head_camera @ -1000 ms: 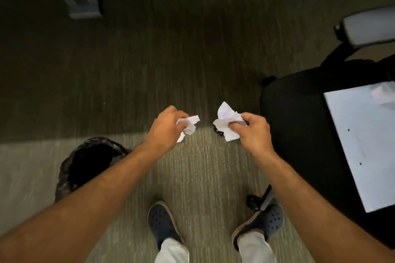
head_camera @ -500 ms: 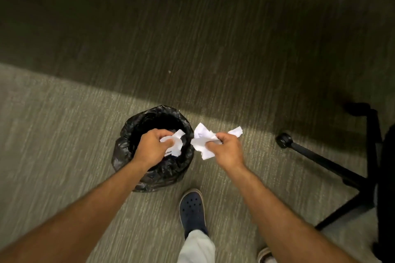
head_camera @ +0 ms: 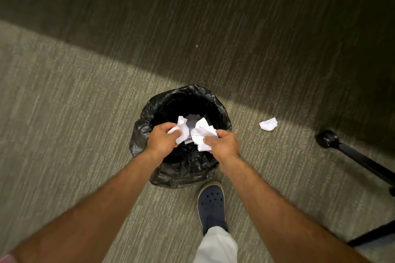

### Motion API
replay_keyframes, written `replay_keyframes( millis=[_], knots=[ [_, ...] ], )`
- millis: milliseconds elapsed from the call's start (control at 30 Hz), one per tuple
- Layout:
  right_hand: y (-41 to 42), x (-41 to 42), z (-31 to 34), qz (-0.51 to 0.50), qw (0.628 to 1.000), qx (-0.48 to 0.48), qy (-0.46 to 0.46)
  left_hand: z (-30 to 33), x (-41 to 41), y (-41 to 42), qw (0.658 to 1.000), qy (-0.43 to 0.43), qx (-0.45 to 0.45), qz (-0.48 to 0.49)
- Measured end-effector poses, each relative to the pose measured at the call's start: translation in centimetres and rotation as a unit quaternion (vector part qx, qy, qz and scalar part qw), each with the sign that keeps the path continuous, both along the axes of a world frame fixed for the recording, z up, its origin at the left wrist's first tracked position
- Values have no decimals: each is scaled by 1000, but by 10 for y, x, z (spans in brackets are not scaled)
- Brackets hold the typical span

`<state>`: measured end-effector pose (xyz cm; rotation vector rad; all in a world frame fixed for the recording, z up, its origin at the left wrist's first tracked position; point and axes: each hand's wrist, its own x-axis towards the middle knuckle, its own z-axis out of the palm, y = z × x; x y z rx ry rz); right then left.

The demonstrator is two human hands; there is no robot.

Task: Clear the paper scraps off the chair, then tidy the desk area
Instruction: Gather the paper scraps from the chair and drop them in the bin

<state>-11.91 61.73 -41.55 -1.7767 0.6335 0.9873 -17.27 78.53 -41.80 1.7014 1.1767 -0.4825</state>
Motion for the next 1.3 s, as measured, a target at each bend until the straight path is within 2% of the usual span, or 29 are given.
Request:
replay_keyframes(
  millis=[100,167,333,567,700,833,967,1100,1300],
  knots=[
    [1,-1,-5,-5,1000,0,-3,-8,-3,-1,1000,7,1,23],
    [-2,1,-4,-28,999,43,16,-8,-3,-3,1000,8,4,29],
    [-26,15,13,-41,996,78,22,9,9,-16,997,23,62,-45],
    [-102,58,59,-108,991,51,-63,67,79,-97,988,-70,65,-124],
    [-188,90,102,-144,981,28,-129,103,135,-190,971,-141,49,-185],
    [-310,107,150,-195,964,-15,-180,138,178,-299,941,-196,42,-274],
    [-443,100,188,-240,948,-55,-199,166,196,-414,902,-216,24,-372],
    [-556,83,212,-265,936,-105,-208,191,202,-529,883,-226,-4,-412],
    [-712,38,231,-354,891,-183,-217,220,200,-711,836,-233,-10,-497]
  ],
)
